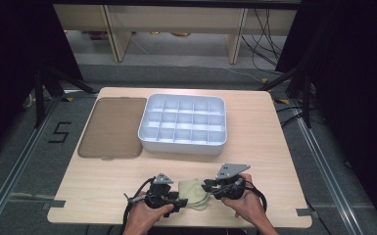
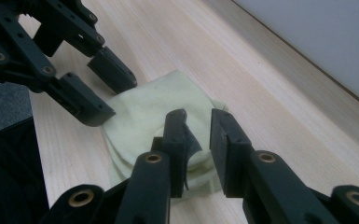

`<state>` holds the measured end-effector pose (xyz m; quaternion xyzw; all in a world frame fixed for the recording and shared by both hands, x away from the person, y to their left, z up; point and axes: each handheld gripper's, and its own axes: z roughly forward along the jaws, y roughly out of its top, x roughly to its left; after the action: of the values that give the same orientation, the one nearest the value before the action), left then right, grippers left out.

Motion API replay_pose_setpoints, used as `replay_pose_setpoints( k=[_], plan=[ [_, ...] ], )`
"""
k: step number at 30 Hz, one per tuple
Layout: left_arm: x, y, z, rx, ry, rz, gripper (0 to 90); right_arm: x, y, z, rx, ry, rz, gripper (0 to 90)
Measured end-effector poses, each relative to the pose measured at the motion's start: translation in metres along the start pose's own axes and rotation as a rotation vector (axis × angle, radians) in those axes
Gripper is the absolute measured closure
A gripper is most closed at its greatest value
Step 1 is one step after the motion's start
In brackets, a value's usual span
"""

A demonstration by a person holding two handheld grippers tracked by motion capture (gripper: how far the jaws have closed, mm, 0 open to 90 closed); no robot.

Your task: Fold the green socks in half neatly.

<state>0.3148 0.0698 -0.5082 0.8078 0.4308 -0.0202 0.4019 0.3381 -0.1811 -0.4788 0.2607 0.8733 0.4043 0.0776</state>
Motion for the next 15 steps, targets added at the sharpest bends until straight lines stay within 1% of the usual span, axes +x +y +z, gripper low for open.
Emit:
replay_pose_setpoints(
  k=[1,2,3,4,5,6,7,8,9,10,11,12,14,15],
  plan=[
    [0.0018,0.0003,0.0,0.016,-0.006,0.016,52.4,0.0005,-0.0001,0.0,0.002,0.001,0.005,75.9],
    [0.0002,0.0,0.0026,-0.01,-0.008,-0.015,53.2,0.001,0.0,0.0001,0.001,0.008,0.009,75.9],
    [-0.0001,0.0001,0.0043,-0.019,-0.01,-0.024,55.6,0.0012,0.0002,-0.0002,-0.001,0.013,0.008,75.8],
    [-0.0001,0.0001,0.0043,-0.019,-0.01,-0.024,56.5,0.0012,0.0002,-0.0002,-0.001,0.013,0.008,75.8],
    [0.0007,0.0008,0.0047,-0.015,-0.011,-0.016,56.5,0.001,0.0003,-0.0001,-0.003,0.014,0.001,75.8],
    [0.0021,0.0018,0.0039,0.003,-0.005,0.01,60.2,0.0005,0.0002,-0.0006,-0.001,0.013,0.006,75.6],
    [0.0003,0.0019,0.0058,-0.016,0.003,-0.002,62.4,0.0,0.0,-0.0008,-0.001,0.011,0.004,75.6],
    [0.0012,0.0022,0.0054,0.0,0.01,0.024,62.4,0.0,0.0,-0.0008,-0.001,0.011,0.004,75.6],
    [0.001,0.0024,0.0058,0.002,0.013,0.03,64.4,-0.0004,0.0,-0.0015,0.005,0.012,0.003,75.6],
    [-0.0006,0.0024,0.0073,-0.009,0.021,0.023,66.7,-0.0002,-0.0001,-0.0016,0.004,0.014,0.006,75.6],
    [-0.0003,0.0026,0.007,-0.002,0.028,0.038,69.3,-0.0005,0.0,-0.0015,-0.001,0.015,-0.004,75.6],
    [0.0001,0.0029,0.0075,0.0,0.029,0.046,73.8,0.0012,0.0,-0.0015,-0.001,0.013,0.002,75.6],
    [0.0007,0.003,0.0078,-0.007,0.033,0.043,75.2,0.0015,0.0,-0.0014,-0.003,0.016,-0.004,75.6],
    [0.0004,0.0028,0.008,-0.012,0.032,0.034,77.1,0.0021,0.0001,-0.0016,-0.001,0.019,-0.01,75.6]
  ],
)
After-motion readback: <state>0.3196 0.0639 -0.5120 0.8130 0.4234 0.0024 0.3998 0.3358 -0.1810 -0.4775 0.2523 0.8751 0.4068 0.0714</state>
